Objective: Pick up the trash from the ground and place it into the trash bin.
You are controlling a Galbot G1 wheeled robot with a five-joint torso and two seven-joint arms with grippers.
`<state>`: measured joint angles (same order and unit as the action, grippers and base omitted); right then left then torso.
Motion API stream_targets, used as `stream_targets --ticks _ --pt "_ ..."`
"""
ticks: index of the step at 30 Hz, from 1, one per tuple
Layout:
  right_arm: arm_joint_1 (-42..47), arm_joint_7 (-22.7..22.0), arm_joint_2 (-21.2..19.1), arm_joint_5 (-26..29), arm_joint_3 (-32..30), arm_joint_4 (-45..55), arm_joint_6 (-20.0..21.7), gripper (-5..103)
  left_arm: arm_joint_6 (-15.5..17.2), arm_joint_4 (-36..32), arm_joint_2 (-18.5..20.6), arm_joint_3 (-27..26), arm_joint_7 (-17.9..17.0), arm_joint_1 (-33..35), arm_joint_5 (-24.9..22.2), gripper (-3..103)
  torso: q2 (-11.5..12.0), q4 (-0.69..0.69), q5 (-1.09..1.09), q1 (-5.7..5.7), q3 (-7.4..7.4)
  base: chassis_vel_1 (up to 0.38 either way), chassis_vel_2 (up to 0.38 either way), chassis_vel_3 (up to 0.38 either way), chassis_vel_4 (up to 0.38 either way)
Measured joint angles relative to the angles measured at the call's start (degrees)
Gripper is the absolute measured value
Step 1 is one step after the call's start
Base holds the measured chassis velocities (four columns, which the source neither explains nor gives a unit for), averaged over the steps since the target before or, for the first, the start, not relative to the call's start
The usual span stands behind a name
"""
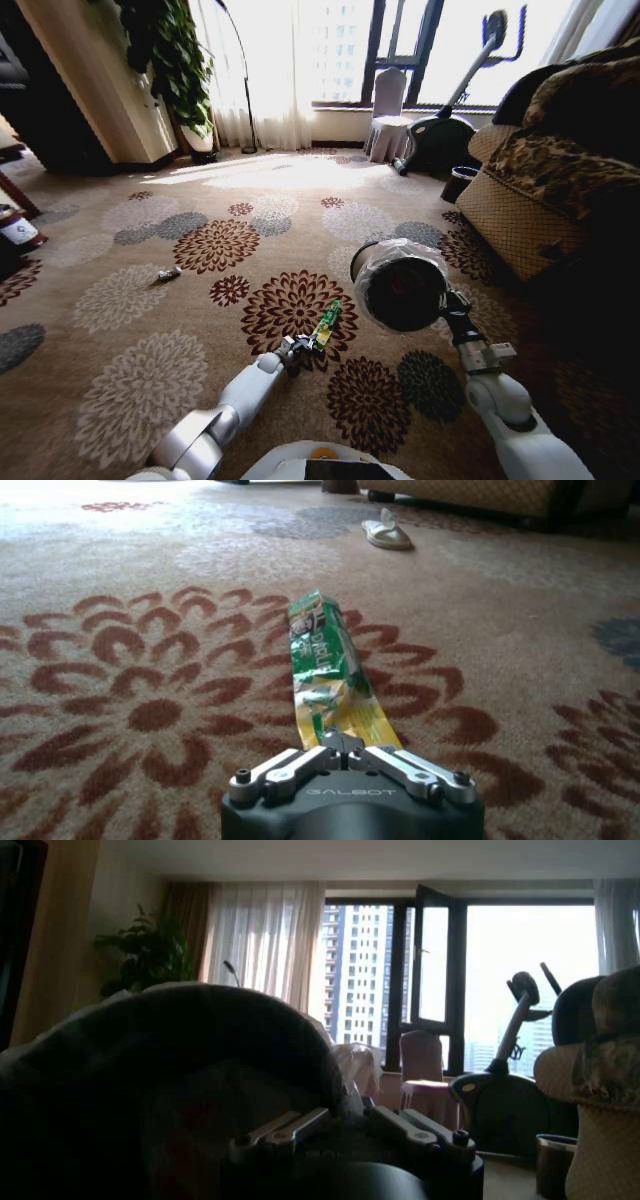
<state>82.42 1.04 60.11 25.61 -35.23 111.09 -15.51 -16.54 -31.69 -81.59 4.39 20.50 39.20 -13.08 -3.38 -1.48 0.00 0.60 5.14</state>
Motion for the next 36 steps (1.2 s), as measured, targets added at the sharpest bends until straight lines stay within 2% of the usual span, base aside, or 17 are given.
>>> stream_targets --ticks 35,36 --pt "0.0 0.0 0.0 0.0 0.0 0.0 0.0 0 0.21 -1.37 0.22 -0.78 -0.27 1.09 -0.18 -1 0.0 0.01 0.0 0.0 0.0 0.0 0.0 0.0 0.0" --pt "0.0 0.0 0.0 0.0 0.0 0.0 0.0 0 0.42 -2.6 0.45 -1.61 -0.52 2.15 -0.38 4 0.0 0.01 0.0 0.0 0.0 0.0 0.0 0.0 0.0"
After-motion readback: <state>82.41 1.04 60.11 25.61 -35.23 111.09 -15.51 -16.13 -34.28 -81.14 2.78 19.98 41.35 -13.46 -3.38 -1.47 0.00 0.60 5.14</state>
